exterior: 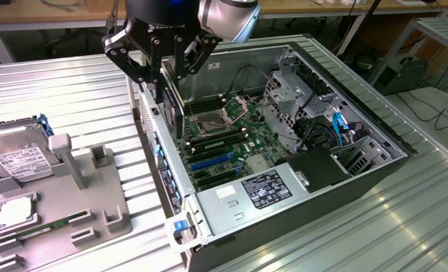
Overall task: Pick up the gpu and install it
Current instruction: 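Pick up the gpu and move the gpu toward the slot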
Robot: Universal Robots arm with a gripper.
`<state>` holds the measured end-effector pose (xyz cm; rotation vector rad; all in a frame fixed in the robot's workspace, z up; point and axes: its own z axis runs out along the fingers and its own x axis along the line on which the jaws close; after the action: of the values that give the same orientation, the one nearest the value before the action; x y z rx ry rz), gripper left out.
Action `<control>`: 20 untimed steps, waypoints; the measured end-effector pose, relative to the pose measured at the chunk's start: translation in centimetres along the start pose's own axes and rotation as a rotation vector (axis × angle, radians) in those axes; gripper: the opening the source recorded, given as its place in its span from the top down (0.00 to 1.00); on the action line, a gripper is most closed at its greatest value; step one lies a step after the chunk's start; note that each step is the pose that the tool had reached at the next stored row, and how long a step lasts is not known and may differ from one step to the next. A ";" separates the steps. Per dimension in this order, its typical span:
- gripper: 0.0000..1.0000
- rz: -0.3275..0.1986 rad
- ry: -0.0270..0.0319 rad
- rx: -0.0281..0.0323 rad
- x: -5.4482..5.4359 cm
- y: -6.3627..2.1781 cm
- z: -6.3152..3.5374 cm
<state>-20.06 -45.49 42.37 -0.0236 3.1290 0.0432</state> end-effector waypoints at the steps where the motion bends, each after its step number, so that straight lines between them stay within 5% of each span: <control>1: 0.72 0.000 0.0000 -0.0001 -0.2 0.00 0.00; 20: 0.72 0.000 0.0000 -0.0001 -5.3 -0.08 0.08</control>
<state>-14.76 -45.48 42.35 -0.0236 3.1290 0.0433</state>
